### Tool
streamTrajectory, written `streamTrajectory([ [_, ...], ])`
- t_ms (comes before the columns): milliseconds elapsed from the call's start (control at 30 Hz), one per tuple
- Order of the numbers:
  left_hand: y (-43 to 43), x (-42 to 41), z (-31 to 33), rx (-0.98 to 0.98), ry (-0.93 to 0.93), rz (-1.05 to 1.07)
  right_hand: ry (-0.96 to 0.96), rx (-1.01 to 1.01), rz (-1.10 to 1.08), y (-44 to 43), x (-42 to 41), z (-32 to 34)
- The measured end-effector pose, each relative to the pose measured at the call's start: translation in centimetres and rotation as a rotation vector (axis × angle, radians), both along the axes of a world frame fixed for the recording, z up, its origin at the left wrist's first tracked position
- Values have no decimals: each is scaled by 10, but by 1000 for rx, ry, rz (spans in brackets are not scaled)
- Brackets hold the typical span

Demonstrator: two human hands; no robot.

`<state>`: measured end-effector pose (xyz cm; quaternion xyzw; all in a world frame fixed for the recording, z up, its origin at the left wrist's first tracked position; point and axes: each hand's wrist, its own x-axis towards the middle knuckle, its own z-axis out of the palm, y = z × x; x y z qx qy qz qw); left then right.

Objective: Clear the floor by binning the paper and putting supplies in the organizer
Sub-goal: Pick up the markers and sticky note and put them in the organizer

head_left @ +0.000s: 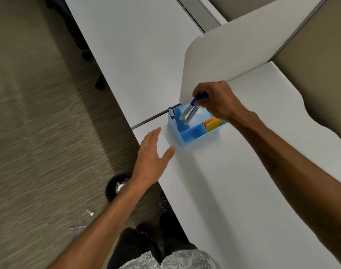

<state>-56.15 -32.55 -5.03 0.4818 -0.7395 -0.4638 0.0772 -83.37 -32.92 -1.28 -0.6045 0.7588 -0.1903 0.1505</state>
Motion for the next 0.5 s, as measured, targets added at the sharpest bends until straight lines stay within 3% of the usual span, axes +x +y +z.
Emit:
streamTrajectory([
  [500, 9, 31, -34, -197, -192, -105, 155, 259, 157, -33, 32, -69],
])
